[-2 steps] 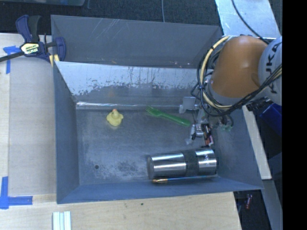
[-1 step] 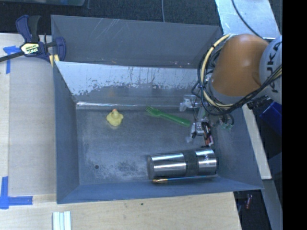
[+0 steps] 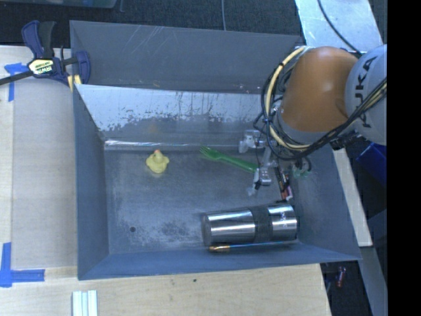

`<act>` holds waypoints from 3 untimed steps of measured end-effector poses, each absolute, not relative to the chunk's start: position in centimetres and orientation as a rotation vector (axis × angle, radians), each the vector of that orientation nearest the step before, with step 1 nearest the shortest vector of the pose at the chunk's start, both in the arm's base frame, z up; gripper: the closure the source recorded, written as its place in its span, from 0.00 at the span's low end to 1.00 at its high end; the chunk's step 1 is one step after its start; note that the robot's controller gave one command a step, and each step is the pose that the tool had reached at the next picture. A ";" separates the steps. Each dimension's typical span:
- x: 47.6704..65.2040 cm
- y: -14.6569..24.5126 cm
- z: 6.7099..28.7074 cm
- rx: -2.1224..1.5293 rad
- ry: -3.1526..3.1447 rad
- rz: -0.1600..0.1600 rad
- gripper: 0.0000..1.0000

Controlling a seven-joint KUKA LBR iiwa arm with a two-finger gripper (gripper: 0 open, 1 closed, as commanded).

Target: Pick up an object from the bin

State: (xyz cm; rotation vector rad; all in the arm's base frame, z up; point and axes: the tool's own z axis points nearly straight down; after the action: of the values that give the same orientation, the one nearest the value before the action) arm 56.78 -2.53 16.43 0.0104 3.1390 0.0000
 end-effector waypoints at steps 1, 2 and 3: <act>56.9 -0.7 15.5 -0.012 3.138 -0.002 0.00; 58.9 -2.4 15.1 -0.315 3.116 -0.003 0.00; 57.8 2.0 14.5 -0.313 3.120 0.001 0.00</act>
Offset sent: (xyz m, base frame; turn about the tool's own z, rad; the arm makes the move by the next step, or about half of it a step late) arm 0.0204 0.0022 -0.0133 -0.2117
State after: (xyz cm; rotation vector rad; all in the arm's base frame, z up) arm 57.83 1.98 14.49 -0.3126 3.1196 0.0011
